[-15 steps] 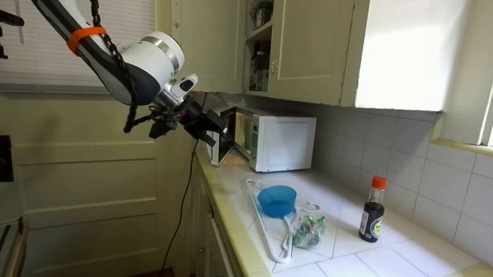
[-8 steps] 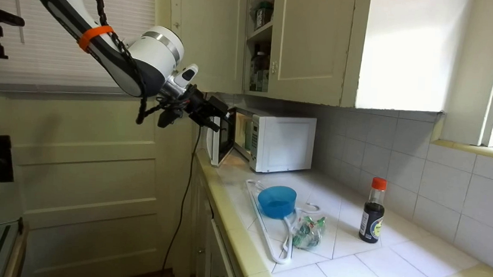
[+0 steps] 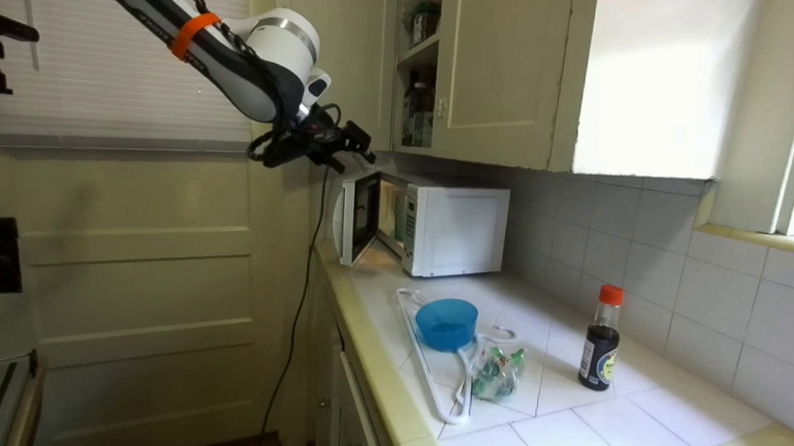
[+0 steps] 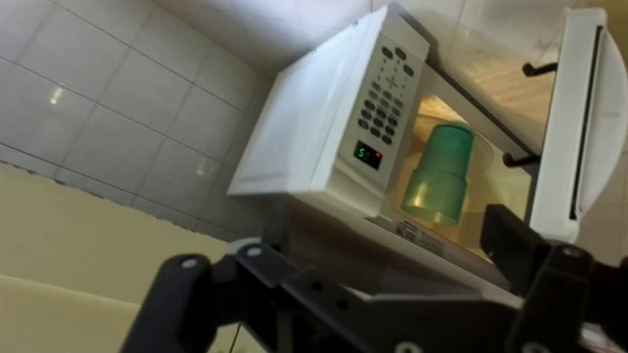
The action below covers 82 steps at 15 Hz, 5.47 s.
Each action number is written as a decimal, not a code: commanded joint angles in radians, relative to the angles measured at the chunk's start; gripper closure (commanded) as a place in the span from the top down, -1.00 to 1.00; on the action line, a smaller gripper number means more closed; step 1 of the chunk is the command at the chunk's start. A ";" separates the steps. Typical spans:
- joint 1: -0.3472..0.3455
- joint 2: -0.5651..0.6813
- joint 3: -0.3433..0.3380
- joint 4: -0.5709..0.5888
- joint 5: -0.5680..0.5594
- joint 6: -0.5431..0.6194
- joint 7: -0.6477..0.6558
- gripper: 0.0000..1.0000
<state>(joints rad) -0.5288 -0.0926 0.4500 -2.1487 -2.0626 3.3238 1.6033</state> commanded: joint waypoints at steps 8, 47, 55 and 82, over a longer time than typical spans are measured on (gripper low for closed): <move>0.073 0.378 -0.040 0.327 -0.290 0.312 -0.049 1.00; 0.516 0.494 -0.432 0.693 -0.031 0.728 -0.398 1.00; 0.604 0.520 -0.563 0.669 -0.186 0.367 -0.156 1.00; 0.735 0.862 -0.530 1.053 -0.116 0.712 0.059 1.00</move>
<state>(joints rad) 0.1769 0.7007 -0.0684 -1.2023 -2.1566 3.9549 1.6070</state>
